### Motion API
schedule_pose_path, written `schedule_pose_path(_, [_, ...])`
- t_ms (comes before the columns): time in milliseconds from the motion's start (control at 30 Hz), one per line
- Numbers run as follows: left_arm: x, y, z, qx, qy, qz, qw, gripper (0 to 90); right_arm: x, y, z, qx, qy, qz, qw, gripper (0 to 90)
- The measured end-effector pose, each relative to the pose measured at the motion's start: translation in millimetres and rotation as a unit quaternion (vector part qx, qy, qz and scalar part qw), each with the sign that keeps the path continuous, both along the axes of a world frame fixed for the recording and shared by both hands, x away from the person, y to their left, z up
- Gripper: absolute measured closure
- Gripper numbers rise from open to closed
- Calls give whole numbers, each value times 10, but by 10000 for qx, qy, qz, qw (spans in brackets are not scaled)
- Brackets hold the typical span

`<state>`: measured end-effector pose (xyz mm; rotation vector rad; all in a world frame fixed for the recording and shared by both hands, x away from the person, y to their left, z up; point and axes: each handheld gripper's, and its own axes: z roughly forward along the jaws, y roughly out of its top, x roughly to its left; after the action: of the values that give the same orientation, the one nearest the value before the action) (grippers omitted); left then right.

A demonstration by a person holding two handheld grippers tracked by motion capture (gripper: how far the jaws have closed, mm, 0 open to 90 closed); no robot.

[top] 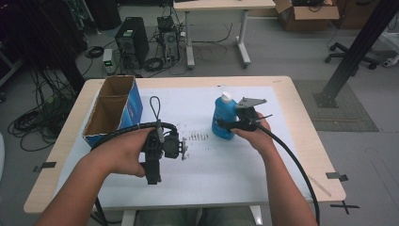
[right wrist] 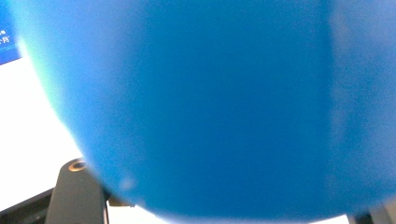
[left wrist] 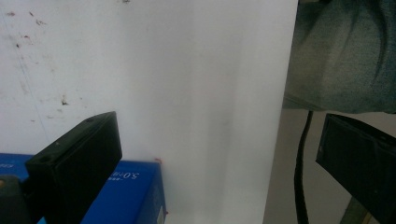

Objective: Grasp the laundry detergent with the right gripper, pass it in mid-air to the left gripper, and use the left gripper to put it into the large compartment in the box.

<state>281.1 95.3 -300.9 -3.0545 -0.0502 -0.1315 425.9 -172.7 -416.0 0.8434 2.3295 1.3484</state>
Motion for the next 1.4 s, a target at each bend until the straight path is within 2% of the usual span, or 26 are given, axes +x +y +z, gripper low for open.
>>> schedule_pose_path(133, [3, -3, 0, 6, -10, 12, 10000, 4, 1, 6, -8, 14, -7, 34, 10000, 310])
schedule_pose_path(333, [9, 7, -1, 0, -17, 22, 10000, 4, -20, 30, -12, 3, -109, 177, 9998, 416])
schedule_pose_path(833, [14, -20, 15, 12, -41, 36, 10000, 4, -44, 24, -18, 9, -202, 235, 9995, 467])
schedule_pose_path(1000, [28, -19, 22, 6, -40, 51, 10000, 4, -46, 12, 2, 3, -168, 256, 9995, 467])
schedule_pose_path(1067, [41, -20, 19, 20, -41, 61, 10000, 4, -59, -7, 38, 60, -209, 282, 9994, 466])
schedule_pose_path(1133, [61, -22, 18, 20, -42, 87, 10000, 4, -94, -43, 140, 185, -253, 391, 9987, 466])
schedule_pose_path(1233, [78, -24, 28, 26, -46, 81, 10000, 4, -145, -78, 269, 192, -309, 543, 9979, 466])
schedule_pose_path(1267, [83, -24, 35, 24, -52, 102, 9999, 4, -145, -78, 269, 192, -309, 543, 9979, 466])
schedule_pose_path(1300, [98, -26, 56, 7, -67, 99, 9999, 4, -186, -108, 357, 186, -334, 642, 9972, 465])
schedule_pose_path(1400, [118, -27, 90, -8, -96, 102, 9999, 4, -257, -155, 491, 208, -360, 860, 9954, 465])
